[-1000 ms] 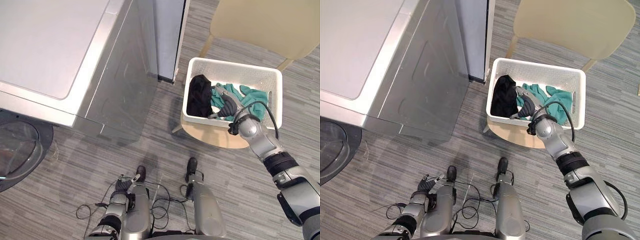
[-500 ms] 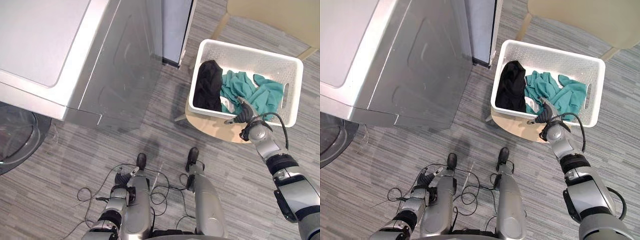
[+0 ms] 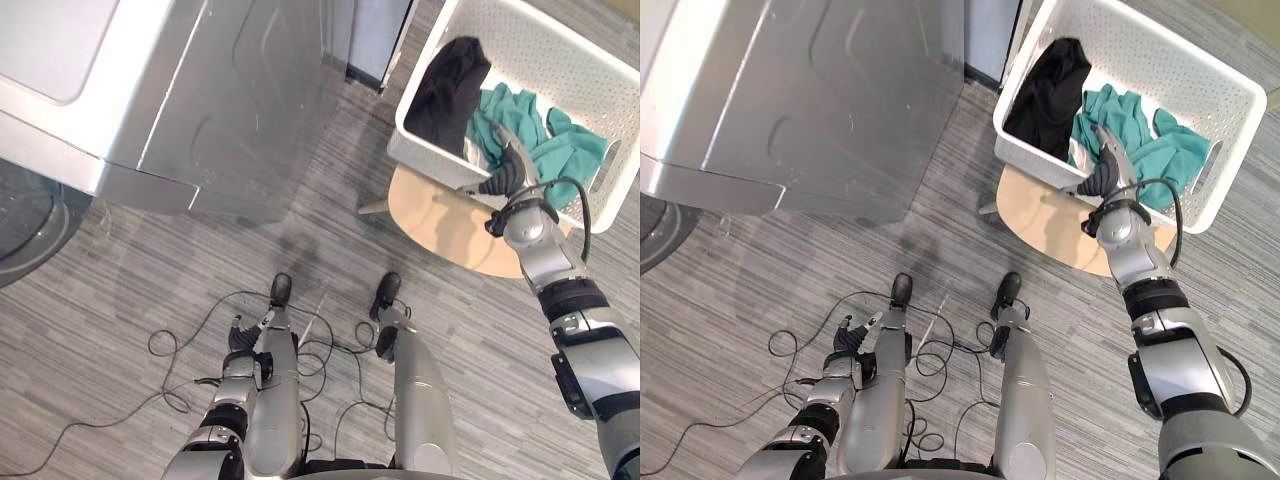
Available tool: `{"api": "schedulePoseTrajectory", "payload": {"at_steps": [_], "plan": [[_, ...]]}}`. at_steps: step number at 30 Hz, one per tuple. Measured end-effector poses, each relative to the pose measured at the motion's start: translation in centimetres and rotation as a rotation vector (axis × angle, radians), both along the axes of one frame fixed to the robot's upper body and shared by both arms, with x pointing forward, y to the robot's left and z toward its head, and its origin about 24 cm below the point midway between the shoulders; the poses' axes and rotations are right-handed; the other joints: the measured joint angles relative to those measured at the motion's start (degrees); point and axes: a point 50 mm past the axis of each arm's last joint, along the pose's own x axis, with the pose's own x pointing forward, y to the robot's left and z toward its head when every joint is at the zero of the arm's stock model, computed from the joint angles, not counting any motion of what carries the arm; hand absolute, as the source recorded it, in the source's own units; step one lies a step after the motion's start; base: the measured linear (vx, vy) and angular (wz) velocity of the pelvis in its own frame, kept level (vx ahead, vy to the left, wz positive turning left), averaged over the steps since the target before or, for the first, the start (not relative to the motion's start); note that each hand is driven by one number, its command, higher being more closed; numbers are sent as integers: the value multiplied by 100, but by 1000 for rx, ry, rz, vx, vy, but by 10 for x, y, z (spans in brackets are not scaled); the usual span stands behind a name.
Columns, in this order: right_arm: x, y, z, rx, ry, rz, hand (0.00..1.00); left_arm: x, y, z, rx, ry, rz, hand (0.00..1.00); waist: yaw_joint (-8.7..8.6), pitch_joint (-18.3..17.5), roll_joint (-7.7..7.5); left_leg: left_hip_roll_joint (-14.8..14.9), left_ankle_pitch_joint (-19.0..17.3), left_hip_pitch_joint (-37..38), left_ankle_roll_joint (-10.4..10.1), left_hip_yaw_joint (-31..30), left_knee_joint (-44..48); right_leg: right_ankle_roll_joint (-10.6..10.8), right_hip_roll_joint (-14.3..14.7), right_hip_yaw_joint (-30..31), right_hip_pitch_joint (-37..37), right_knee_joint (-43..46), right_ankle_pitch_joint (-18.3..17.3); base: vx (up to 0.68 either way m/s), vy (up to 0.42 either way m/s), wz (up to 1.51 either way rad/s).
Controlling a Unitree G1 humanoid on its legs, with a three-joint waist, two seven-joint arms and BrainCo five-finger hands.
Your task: Pick up the laundry basket with both hands and put the clothes into the washing machine.
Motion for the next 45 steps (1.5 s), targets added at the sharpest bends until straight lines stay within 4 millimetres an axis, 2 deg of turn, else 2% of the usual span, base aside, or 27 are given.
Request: {"api": "schedulePoseTrajectory", "payload": {"at_steps": [7, 11, 14, 16, 17, 19, 20, 22, 26, 30, 33, 35, 36, 37, 38, 40, 42, 45], "plan": [[-2, -3, 13, 45, -66, -7, 0, 6, 7, 6, -27, -31, 76, 0, 19, -8, -115, -32, -5, -439, -9, -158, 263, -35, -98, -110, -374, 321, -123, -1, 4, 10], [-6, 2, 4, 91, -75, 10, 0, 5, 10, 6, -50, -33, 113, 0, 49, -9, -127, 17, -6, -497, -13, -160, 339, -35, -62, -130, -394, 315, -121, -2, -6, -3], [-11, 14, -18, 152, -42, 53, 0, 3, 14, 4, -64, -25, 147, 0, 56, -48, -202, 58, 10, -467, -41, -153, 321, -60, -11, -125, -369, 286, -104, 30, -13, -5], [-15, 26, -45, 206, 24, 83, 0, 3, 15, 4, -65, -20, 153, 0, 64, -47, -241, 93, 47, -342, -97, -146, 238, -92, 27, -132, -247, 211, -79, 65, -13, -3], [-19, 34, -69, 236, 104, 100, 0, 3, 13, 3, -71, -16, 151, 0, 103, -51, -265, 120, 59, -214, -111, -123, 176, -115, 51, -132, -139, 154, -60, 67, -9, -3], [-26, 46, -97, 265, 175, 109, 0, 3, 13, 4, -70, -18, 151, 0, 123, -42, -285, 147, 62, -86, -113, -111, 118, -135, 87, -132, -19, 101, -47, 64, -12, -3], [-28, 48, -101, 264, 186, 118, 0, 2, 14, 3, -68, -16, 154, 0, 118, -41, -296, 148, 63, -48, -114, -111, 117, -137, 110, -133, 20, 95, -46, 65, -21, -7], [-33, 60, -117, 260, 247, 157, 0, 1, 17, 4, -60, -15, 156, 0, 100, -54, -431, 149, 65, 142, -110, -23, 21, -137, 115, -60, 125, 70, -45, 54, -17, -9], [-36, 63, -133, 249, 332, 181, 0, -1, 17, 1, -61, -7, 156, 0, 0, -88, -519, 138, 78, 360, -90, 3, -92, -89, 128, -60, 387, -130, 7, 19, 2, 0], [-36, 60, -131, 263, 328, 178, 0, -3, 24, 1, -43, 2, 162, 0, -15, -93, -648, 133, 98, 452, -61, 71, -228, -84, 146, 3, 419, -252, 66, 13, 1, -7], [-33, 54, -118, 307, 277, 177, 0, -6, 32, 1, -25, 8, 170, 0, -32, -88, -729, 125, 108, 499, -47, 131, -252, -66, 158, 76, 435, -315, 120, 24, -4, -10], [-32, 43, -106, 327, 228, 157, 0, -9, 36, 0, -16, 11, 177, 0, -81, -76, -755, 124, 108, 521, -46, 149, -252, -50, 172, 90, 488, -405, 169, 15, 4, -6], [-28, 11, -81, 327, 134, 53, 0, -14, 41, -1, -2, 15, 184, 0, -129, -64, -785, 127, 106, 518, -45, 153, -252, -40, 200, 90, 550, -551, 252, -4, 7, -4], [-29, -12, -65, 326, 79, -19, 0, -17, 44, -2, 5, 22, 191, 0, -164, -48, -818, 126, 106, 499, -44, 155, -255, -28, 213, 97, 554, -615, 285, -5, 7, -6], [-29, -22, -56, 309, 55, -40, 0, -18, 47, -2, 14, 25, 197, 0, -175, -34, -849, 127, 106, 501, -43, 158, -259, -27, 220, 104, 554, -628, 291, -6, 1, -5], [-33, -39, -46, 291, 12, -96, 0, -20, 50, -3, 26, 30, 206, 0, -192, -19, -882, 140, 105, 503, -43, 152, -264, -31, 234, 96, 571, -653, 299, 0, 0, 0], [-35, -48, -40, 281, -8, -122, 0, -20, 50, -3, 26, 30, 205, 0, -225, -16, -887, 139, 104, 504, -41, 155, -263, -28, 239, 97, 588, -686, 314, 16, -5, 0], [-36, -52, -36, 267, -18, -131, 0, -20, 51, -2, 27, 29, 205, 0, -298, -13, -895, 140, 100, 515, -35, 151, -261, -28, 241, 87, 617, -700, 314, 0, 0, 0]]}}
